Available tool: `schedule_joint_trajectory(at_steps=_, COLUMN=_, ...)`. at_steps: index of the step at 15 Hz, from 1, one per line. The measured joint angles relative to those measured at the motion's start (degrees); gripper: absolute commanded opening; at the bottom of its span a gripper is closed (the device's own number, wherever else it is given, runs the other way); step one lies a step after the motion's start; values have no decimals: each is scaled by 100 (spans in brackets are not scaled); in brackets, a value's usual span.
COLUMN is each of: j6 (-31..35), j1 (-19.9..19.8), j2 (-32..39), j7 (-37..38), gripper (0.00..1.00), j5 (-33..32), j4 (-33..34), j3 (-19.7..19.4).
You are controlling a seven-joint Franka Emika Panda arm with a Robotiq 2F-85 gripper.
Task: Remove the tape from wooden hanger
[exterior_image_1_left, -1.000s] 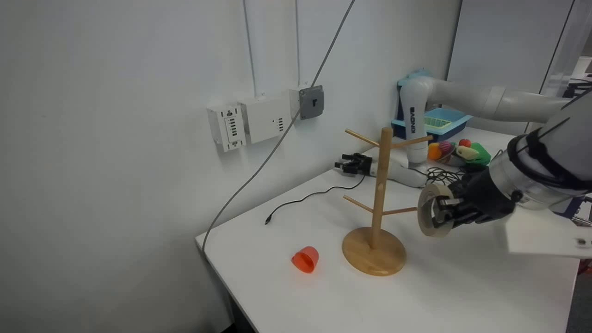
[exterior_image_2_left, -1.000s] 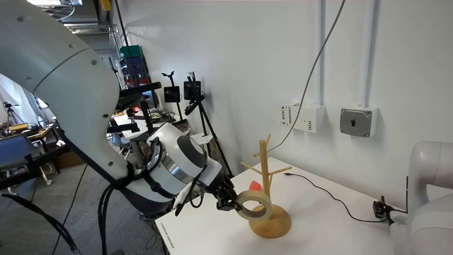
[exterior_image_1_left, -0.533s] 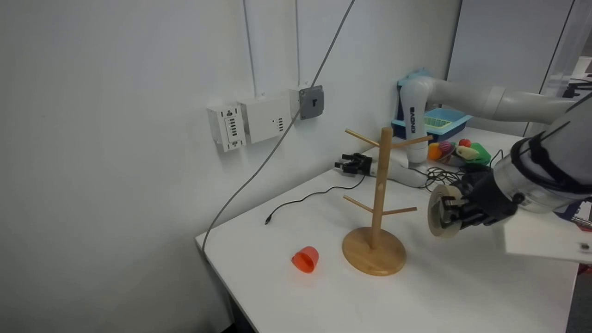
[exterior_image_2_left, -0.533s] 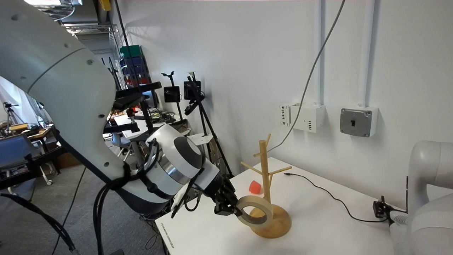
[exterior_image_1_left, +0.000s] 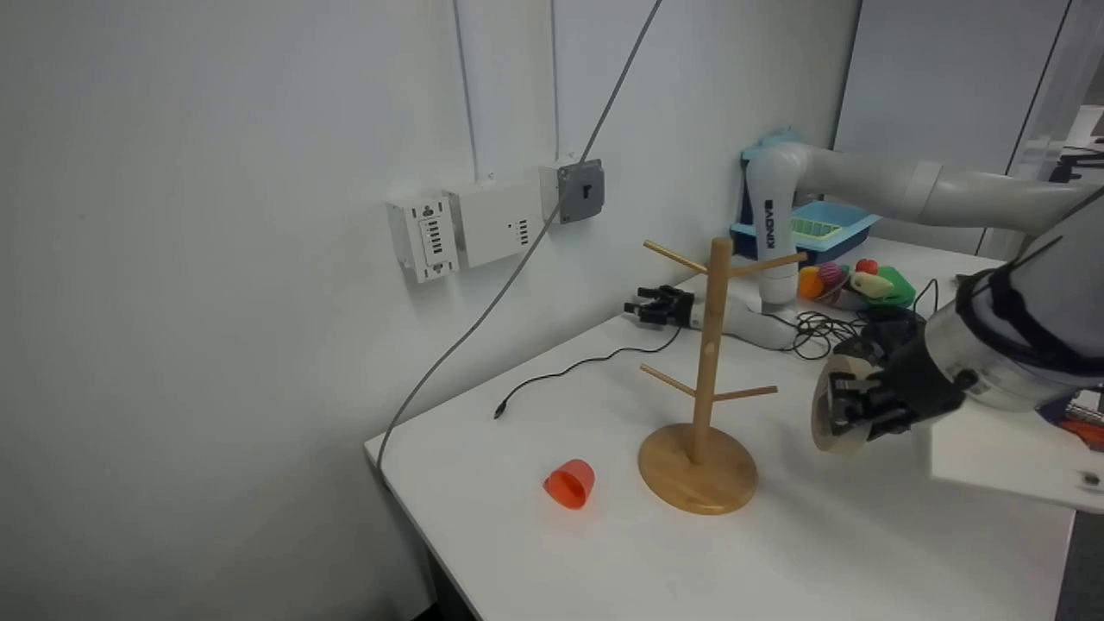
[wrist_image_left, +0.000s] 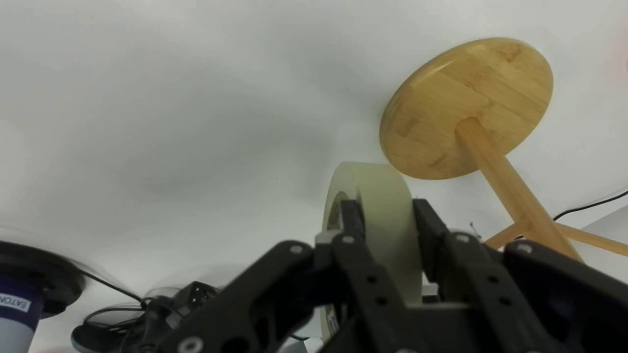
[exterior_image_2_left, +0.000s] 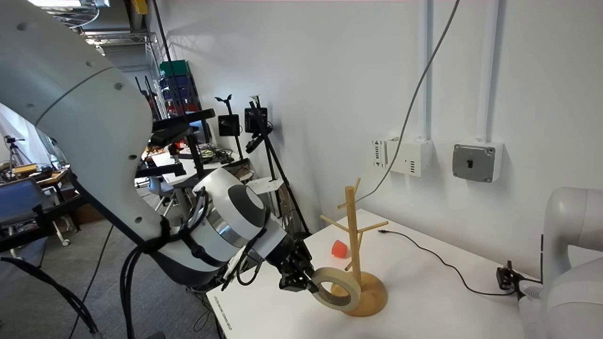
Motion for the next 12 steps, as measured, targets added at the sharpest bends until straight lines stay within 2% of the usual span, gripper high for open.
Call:
schedule_joint_trajectory(at_steps=3, j6=-344, j1=71, j2=-67, j7=632, gripper=8, j5=-189, j4=39, j3=3)
schedule_joint_trajectory(at_steps=7, j6=-1225, j1=247, j2=-256, j7=1705, gripper=8, j5=-714, j4=112, j3=23)
schedule_joint_trajectory(at_steps=12, j6=-2116, j1=399, j2=-298, j7=2471, gripper=8, j5=-907, j4=112, j3=135)
